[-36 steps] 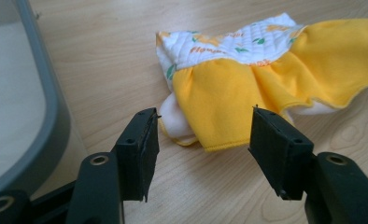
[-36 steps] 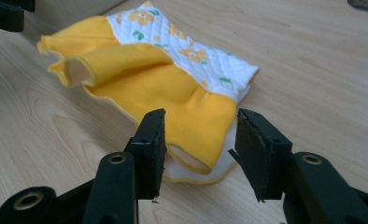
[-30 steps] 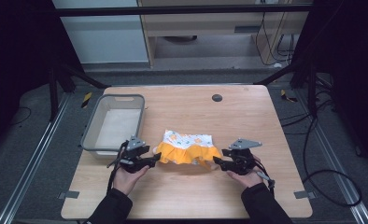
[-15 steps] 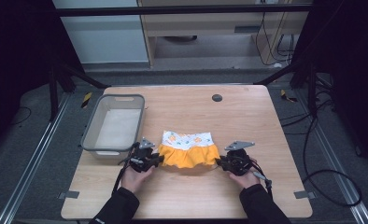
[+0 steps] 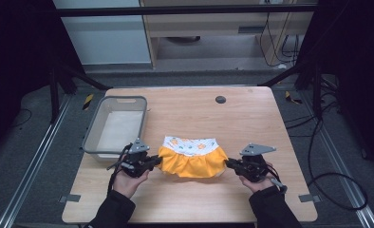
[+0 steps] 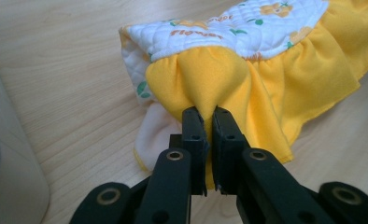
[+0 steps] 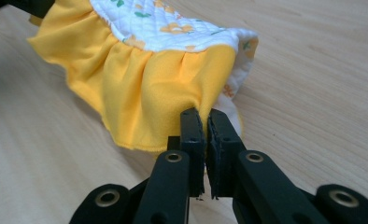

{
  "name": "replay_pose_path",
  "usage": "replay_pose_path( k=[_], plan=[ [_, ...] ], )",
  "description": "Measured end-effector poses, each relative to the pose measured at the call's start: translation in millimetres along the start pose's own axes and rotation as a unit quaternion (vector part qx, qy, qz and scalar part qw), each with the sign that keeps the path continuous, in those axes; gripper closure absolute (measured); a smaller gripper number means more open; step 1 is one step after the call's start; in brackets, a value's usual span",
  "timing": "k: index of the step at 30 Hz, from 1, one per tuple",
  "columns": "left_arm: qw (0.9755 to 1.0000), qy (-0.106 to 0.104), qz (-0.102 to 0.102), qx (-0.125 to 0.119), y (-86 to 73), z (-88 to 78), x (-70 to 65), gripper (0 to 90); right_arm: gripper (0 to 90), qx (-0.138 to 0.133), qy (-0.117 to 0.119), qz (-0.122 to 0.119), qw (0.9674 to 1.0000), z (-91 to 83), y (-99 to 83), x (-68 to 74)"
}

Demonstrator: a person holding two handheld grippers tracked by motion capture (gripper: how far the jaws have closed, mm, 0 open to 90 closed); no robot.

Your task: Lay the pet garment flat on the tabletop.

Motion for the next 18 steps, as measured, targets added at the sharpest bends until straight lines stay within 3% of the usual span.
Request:
replay_pose_path(
  k=[5, 8, 11, 14, 18],
  plan=[
    [0.9998, -0.019, 0.003, 0.009, -10.3, -11.9, -10.4, 85.3, 86.1, -0.006, 0.027, 0.003, 0.9996, -16.5, -3.9, 13.8],
    [0.999, -0.03, 0.005, 0.033, -29.6, -13.8, -20.9, 85.3, 86.1, 0.02, 0.046, 0.009, 0.9987, -16.2, -21.9, 24.8],
    [0.9979, -0.036, 0.004, 0.054, -45.1, -12.9, -26.6, 85.3, 86.1, 0.044, 0.049, 0.005, 0.9978, -12.9, -37.0, 29.7],
    [0.9962, -0.035, 0.005, 0.08, -61.7, -11.9, -30.1, 85.3, 86.0, 0.074, 0.053, 0.01, 0.9958, -7.5, -54.1, 33.8],
    [0.9942, -0.028, 0.002, 0.104, -76.7, -7.1, -30.4, 85.0, 85.7, 0.093, 0.051, 0.009, 0.9943, -2.5, -64.9, 34.9]
  ],
)
Point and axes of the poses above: each handheld gripper's, and its own axes: z roughly forward along the jaws, y roughly out of its top, x roughly to its left, the point moved 7 cm from there along z, roughly forward along the jaws, and after that the axes turned 2 degrees about -z, right-handed, at the moved point
